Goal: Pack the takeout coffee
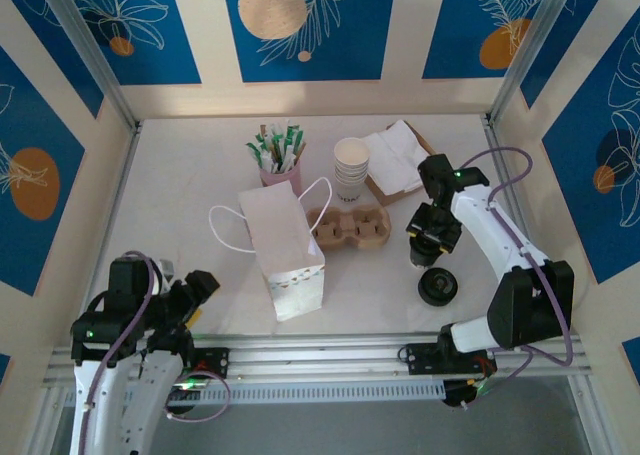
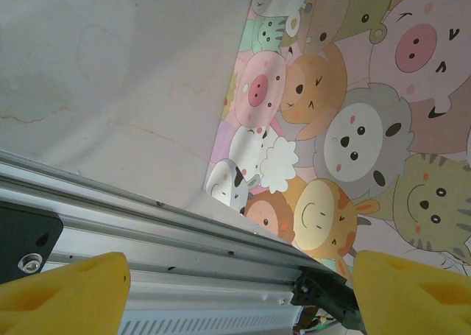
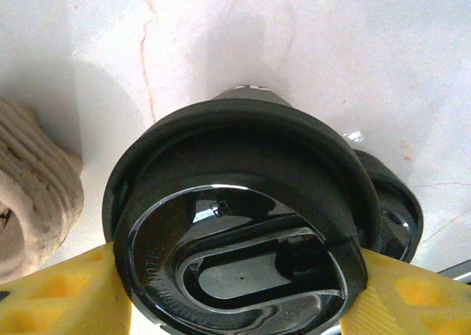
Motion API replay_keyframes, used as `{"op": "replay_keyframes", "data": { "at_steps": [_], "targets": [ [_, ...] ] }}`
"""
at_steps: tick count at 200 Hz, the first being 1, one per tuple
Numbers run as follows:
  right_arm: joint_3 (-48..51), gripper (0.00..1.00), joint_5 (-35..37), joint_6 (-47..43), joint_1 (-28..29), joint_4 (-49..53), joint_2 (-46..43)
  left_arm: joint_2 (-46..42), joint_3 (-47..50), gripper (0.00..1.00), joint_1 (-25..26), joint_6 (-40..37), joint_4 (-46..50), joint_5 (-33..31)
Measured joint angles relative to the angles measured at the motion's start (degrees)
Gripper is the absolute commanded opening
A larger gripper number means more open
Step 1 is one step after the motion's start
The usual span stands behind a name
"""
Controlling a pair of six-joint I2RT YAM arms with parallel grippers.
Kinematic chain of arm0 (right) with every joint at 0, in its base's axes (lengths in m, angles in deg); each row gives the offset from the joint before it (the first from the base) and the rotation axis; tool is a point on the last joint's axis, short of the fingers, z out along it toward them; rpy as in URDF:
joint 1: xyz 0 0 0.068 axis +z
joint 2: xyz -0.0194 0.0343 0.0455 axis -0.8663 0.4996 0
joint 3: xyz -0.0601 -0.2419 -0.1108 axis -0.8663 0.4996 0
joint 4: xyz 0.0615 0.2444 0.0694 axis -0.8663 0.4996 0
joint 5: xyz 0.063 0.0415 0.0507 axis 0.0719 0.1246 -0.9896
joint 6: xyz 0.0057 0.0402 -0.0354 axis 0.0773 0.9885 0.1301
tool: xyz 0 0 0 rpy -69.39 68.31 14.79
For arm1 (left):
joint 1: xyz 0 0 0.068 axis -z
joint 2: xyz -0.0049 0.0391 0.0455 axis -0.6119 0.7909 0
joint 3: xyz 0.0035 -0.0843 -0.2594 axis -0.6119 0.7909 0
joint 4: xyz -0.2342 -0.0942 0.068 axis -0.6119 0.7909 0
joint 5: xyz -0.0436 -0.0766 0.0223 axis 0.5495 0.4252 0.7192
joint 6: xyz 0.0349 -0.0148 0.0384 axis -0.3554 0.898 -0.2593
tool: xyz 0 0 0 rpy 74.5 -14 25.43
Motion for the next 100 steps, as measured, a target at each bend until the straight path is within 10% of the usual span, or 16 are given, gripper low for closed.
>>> {"op": "replay_keyframes", "data": {
  "at_steps": [100],
  "targets": [
    [0.04, 0.63, -0.15, -2.78, -7.52, -1.92, 0.0, 0.37, -0.02, 0.79, 0.0, -0.02, -0.15, 0.0]
  ]
}}
